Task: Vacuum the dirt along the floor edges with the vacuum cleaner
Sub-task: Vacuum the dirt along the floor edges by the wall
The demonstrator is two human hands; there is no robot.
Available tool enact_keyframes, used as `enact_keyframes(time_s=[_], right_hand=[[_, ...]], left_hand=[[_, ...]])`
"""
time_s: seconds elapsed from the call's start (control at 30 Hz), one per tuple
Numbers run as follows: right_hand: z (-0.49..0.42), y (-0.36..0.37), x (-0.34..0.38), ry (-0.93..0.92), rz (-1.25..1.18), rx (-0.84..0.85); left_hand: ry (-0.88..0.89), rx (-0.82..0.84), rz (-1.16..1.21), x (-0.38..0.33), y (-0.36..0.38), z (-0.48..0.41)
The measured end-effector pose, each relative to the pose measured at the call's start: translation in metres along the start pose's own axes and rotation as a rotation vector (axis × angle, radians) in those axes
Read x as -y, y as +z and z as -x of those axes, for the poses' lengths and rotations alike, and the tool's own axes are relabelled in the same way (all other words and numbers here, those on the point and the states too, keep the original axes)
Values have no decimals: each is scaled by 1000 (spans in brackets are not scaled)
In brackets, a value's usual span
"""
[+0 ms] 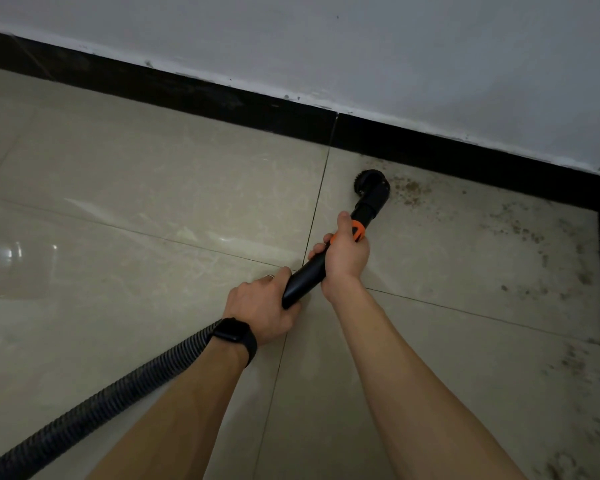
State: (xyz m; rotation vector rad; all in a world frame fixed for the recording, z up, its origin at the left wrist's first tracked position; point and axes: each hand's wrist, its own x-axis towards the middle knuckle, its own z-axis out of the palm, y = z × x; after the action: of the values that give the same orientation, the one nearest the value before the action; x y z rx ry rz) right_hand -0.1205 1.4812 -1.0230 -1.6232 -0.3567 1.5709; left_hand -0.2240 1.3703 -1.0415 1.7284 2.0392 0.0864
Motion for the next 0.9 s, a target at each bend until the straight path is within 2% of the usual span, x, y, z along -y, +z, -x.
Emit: enact_keyframes(time_s=[0.4, 0.9], right_hand=[[-17, 10, 16, 1, 20, 6], [-30, 37, 27, -41, 111, -11]], left_hand=[[-18, -62, 35, -6, -1, -23], [-66, -51, 158, -2, -12, -42]])
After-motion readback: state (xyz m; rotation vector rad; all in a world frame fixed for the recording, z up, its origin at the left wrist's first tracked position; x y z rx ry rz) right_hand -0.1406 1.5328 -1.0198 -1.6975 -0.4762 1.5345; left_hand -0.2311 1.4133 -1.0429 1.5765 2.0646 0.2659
